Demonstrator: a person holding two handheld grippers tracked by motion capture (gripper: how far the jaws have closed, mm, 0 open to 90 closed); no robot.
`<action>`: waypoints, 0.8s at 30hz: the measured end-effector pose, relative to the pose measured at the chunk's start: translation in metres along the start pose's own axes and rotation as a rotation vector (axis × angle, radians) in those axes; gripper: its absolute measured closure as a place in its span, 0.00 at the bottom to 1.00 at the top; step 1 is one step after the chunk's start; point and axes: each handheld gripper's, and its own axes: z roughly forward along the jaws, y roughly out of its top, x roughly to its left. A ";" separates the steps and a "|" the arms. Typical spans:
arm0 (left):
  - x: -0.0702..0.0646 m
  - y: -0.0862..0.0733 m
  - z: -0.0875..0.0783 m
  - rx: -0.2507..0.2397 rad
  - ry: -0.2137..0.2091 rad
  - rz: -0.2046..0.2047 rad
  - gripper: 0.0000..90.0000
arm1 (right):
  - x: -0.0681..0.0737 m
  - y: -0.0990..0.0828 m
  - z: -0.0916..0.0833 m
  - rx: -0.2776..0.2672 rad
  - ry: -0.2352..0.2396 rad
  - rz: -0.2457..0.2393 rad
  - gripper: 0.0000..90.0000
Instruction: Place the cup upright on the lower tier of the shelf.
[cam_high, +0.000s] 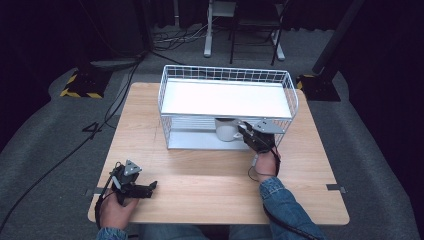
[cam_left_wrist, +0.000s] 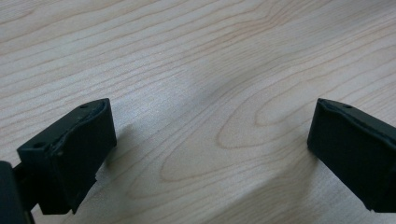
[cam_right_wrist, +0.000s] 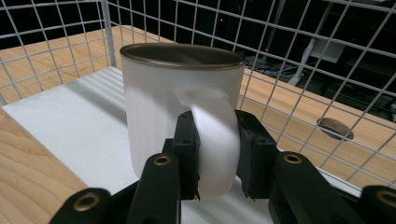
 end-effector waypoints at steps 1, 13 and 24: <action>0.000 0.000 0.000 0.000 0.000 0.001 0.02 | 0.000 0.000 0.000 0.004 0.000 -0.001 0.80; 0.000 0.000 0.000 0.000 0.000 0.000 0.02 | -0.002 -0.010 0.007 0.061 0.013 0.009 0.80; 0.000 0.000 0.000 0.000 0.000 0.000 0.02 | -0.003 -0.012 0.008 0.083 0.011 0.004 0.70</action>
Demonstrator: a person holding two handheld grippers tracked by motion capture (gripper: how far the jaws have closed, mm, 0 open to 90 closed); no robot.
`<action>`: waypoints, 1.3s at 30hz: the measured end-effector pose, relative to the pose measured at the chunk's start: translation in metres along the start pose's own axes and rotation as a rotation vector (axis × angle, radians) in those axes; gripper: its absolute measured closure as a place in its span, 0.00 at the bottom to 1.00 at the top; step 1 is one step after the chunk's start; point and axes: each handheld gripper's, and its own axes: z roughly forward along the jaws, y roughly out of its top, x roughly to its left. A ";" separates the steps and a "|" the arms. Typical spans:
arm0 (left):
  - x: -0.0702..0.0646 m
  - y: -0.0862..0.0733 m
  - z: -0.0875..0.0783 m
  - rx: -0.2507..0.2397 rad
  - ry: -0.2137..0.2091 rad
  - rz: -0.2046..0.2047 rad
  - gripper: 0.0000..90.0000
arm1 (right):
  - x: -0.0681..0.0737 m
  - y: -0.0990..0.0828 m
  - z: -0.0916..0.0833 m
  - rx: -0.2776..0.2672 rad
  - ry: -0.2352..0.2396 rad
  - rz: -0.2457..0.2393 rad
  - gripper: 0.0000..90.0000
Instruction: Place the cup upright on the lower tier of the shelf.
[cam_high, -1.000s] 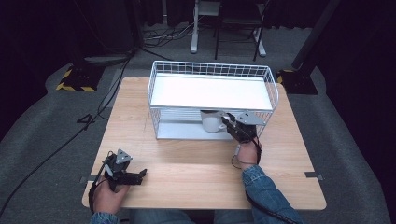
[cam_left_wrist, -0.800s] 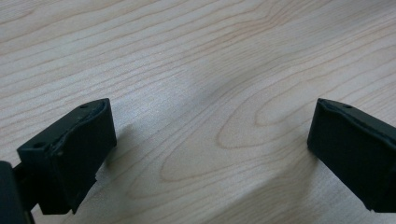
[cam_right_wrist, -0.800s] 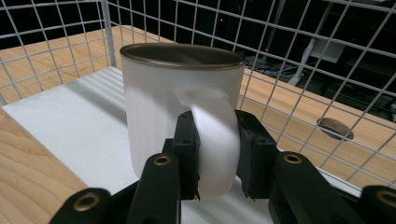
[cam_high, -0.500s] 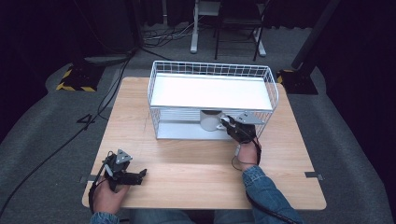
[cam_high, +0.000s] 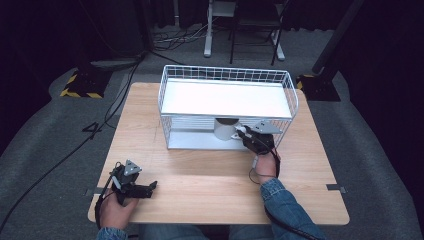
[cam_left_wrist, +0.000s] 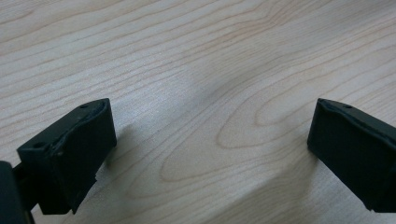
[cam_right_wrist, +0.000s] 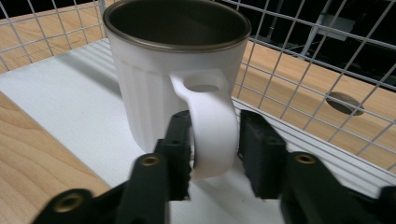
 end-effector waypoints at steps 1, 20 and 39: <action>0.000 0.000 0.000 0.000 0.000 0.000 0.02 | -0.001 0.000 0.000 0.003 -0.001 0.006 0.66; 0.000 0.000 0.000 0.000 0.000 0.000 0.02 | -0.015 0.009 -0.046 -0.017 0.082 0.037 0.36; 0.000 0.001 0.001 0.001 0.003 -0.003 0.02 | -0.038 -0.007 -0.117 0.038 0.150 0.071 0.21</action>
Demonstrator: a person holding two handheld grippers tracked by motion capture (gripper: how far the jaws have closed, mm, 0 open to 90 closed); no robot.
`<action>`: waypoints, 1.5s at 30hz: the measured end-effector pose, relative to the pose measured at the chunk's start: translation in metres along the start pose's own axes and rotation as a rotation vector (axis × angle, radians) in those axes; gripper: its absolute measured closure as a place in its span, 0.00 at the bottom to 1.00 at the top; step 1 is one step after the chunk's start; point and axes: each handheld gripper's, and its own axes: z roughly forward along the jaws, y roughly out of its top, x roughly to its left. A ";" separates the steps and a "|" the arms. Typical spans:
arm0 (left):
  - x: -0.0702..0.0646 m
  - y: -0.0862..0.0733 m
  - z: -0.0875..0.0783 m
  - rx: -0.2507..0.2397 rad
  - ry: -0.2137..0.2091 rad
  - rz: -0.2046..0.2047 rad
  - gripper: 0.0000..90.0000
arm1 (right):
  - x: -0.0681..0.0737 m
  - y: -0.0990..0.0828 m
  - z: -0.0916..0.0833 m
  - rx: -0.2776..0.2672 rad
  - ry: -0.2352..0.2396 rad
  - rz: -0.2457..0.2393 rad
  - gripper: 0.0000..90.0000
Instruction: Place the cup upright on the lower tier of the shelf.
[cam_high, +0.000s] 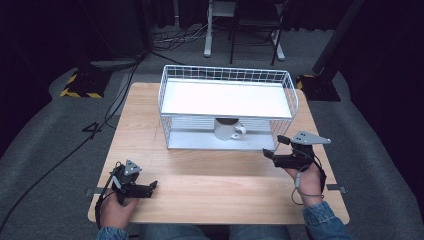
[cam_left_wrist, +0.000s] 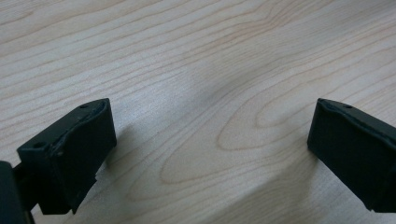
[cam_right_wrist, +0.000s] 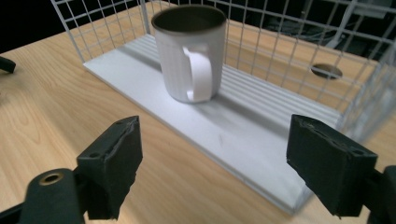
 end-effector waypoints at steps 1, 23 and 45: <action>0.000 0.000 0.000 0.002 0.000 0.003 0.02 | -0.002 -0.002 -0.004 0.010 -0.001 0.006 0.20; 0.000 0.001 0.001 0.000 -0.003 0.003 0.02 | -0.035 -0.057 -0.049 0.170 -0.092 0.086 0.17; 0.001 0.001 0.001 -0.001 -0.002 0.005 0.02 | -0.043 -0.113 -0.037 0.324 -0.106 0.133 0.16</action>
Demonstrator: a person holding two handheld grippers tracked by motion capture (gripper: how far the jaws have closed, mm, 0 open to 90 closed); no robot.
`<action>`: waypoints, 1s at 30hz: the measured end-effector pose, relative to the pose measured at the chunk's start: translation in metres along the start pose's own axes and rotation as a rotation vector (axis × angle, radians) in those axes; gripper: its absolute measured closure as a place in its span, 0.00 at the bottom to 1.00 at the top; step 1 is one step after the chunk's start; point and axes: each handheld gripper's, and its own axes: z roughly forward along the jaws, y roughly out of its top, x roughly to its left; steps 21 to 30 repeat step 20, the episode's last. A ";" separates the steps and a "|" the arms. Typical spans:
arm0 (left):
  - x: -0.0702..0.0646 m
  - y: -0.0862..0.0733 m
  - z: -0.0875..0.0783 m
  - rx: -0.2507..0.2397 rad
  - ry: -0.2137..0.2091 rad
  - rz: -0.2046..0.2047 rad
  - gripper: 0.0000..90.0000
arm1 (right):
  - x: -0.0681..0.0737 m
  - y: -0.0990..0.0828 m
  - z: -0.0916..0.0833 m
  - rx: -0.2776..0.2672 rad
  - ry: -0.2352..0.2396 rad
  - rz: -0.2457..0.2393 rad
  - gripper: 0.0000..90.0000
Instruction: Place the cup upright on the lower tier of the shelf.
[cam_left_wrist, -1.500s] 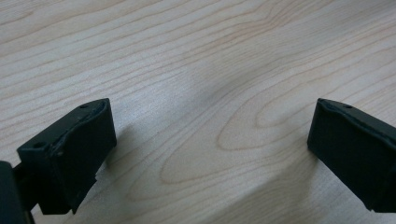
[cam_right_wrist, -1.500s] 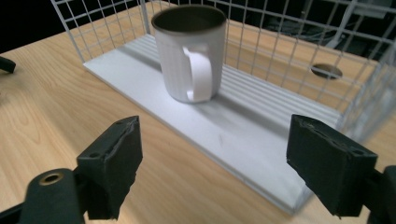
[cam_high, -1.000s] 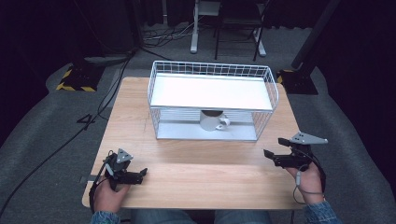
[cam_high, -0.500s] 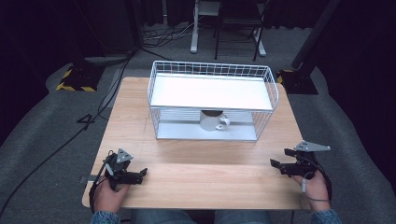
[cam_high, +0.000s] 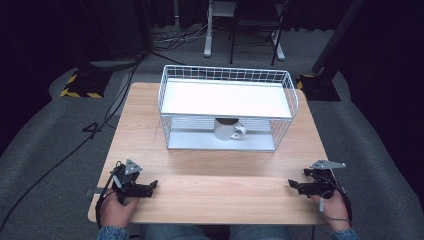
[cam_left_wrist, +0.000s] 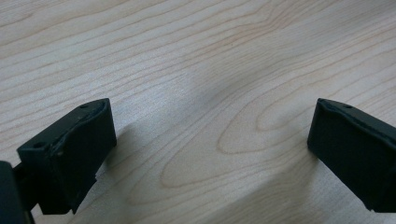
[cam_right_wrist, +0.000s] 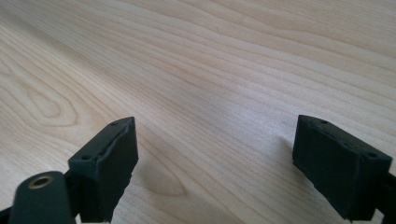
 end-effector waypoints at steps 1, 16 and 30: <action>0.000 0.000 0.000 0.000 0.000 0.000 0.02 | 0.001 -0.001 0.000 -0.007 -0.009 -0.002 0.16; 0.000 0.000 0.000 0.000 0.000 -0.002 0.02 | 0.006 -0.006 0.008 -0.047 -0.051 -0.054 0.04; 0.000 0.000 0.000 0.000 0.001 -0.001 0.02 | 0.006 -0.006 0.008 -0.048 -0.051 -0.053 0.04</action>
